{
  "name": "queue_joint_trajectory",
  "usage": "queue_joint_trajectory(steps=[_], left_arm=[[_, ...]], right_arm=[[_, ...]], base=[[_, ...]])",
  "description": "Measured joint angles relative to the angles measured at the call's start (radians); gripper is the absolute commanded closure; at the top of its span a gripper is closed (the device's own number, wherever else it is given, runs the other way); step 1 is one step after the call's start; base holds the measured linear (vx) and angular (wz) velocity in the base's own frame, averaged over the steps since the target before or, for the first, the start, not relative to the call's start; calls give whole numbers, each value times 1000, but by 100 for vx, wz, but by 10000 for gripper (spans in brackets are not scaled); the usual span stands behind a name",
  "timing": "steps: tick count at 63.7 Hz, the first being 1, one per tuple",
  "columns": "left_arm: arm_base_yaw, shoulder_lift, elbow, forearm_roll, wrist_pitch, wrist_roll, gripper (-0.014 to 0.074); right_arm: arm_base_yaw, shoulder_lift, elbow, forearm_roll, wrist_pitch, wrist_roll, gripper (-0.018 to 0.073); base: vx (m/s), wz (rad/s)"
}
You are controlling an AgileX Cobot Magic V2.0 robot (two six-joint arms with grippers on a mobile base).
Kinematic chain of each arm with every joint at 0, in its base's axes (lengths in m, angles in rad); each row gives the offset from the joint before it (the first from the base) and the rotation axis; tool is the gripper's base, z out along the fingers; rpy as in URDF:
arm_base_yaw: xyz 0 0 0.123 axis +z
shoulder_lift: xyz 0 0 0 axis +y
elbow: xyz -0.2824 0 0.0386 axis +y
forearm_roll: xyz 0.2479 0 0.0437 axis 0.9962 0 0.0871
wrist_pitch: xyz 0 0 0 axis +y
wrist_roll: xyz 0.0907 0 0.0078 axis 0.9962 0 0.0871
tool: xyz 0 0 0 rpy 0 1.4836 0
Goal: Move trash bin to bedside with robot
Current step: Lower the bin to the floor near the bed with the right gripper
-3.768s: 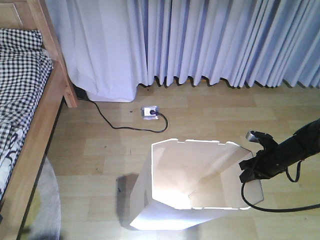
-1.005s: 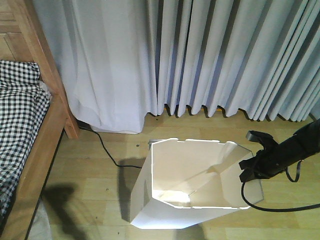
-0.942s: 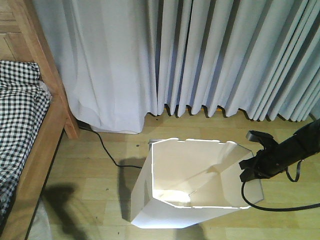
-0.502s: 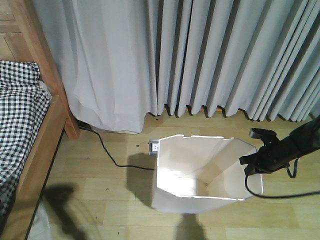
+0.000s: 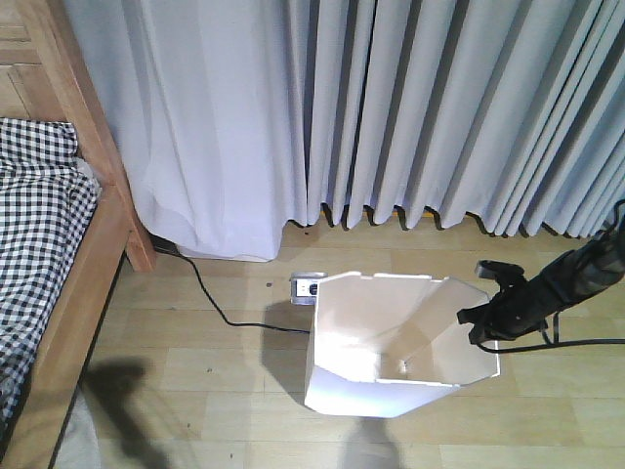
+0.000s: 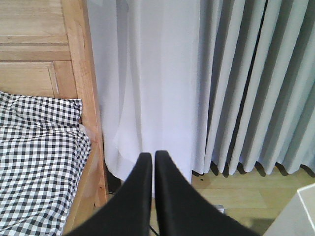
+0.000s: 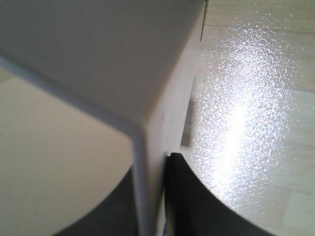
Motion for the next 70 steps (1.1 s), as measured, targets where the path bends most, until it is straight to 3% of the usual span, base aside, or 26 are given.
queue_joint_trajectory(steps=[13,22,39,54,70], left_arm=[[0,0,0,0,0,0,602],[0,0,0,0,0,0,602],[0,0,0,0,0,0,602],[0,0,0,0,0,0,602],[0,0,0,0,0,0,602]], right_arm=[[53,102,-148,-90,17,63,533],[95,165,-250,-175,46,183,529],[105,283,-430,-286,163,406,513],[115,328,-506,-363,184,454,492],[115,336,-517,-358,184,459,450]], base=[[0,0],[0,0],[0,0],[0,0],[0,0]])
